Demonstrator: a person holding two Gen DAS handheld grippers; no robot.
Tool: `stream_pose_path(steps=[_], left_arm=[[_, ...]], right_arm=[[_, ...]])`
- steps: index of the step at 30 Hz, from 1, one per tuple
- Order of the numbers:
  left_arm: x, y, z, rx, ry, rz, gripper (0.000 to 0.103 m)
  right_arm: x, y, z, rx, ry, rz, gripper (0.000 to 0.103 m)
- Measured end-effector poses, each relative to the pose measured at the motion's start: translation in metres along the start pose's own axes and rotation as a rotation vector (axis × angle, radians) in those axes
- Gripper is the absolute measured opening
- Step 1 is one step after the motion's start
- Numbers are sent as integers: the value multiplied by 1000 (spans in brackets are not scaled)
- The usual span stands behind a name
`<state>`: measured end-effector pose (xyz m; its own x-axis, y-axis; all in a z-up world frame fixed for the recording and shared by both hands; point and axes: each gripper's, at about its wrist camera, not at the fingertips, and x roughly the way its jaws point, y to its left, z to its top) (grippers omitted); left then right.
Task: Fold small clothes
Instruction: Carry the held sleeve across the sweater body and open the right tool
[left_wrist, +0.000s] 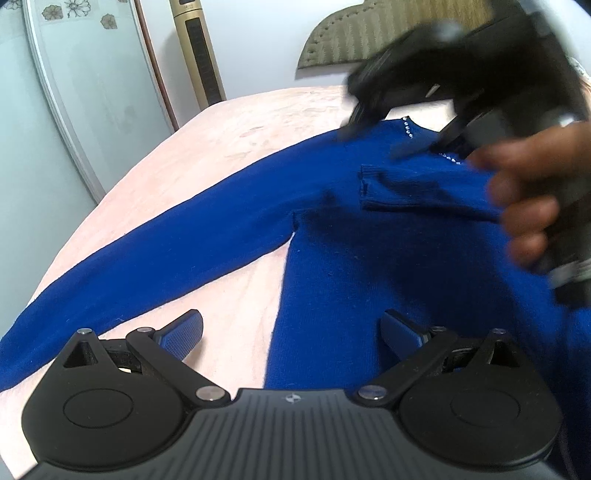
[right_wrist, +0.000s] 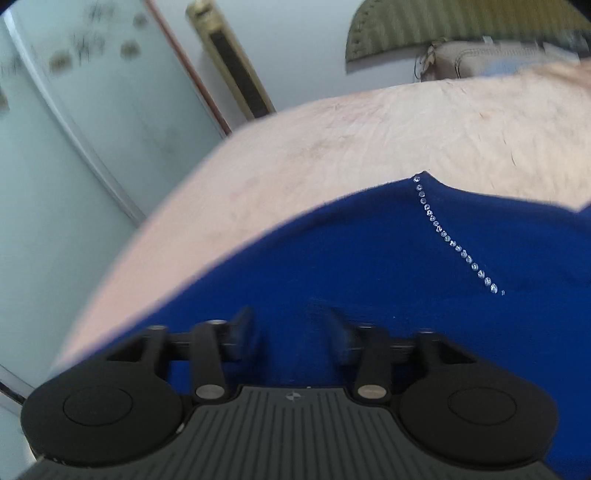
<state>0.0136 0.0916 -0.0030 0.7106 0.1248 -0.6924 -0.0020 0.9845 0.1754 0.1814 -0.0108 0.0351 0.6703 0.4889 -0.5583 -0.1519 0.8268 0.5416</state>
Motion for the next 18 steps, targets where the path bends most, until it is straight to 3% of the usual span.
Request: stream_pose_path(steps=[3,9,12,15,16,18], left_arm=[[6,2,1,-14,14,0,103],[9,8,2,-40,18,11,103],[6,12,2,-39,5,32,103],[7,17,3,-52,7,56,103],[9,18,4,-61,13,59,103],[10,21,6,-75,19,59,103]], right_arm=[[-19,-9,5,51,-33,39,56],[5,-10,-15,19,138,-26,57],[-3,-7,-21,34,116,-26,57],[-20,5,-21,-9,57,24,69],[-22,8,-21,-31,56,3,80],[-20,15,-24,-101,97,-110,81]])
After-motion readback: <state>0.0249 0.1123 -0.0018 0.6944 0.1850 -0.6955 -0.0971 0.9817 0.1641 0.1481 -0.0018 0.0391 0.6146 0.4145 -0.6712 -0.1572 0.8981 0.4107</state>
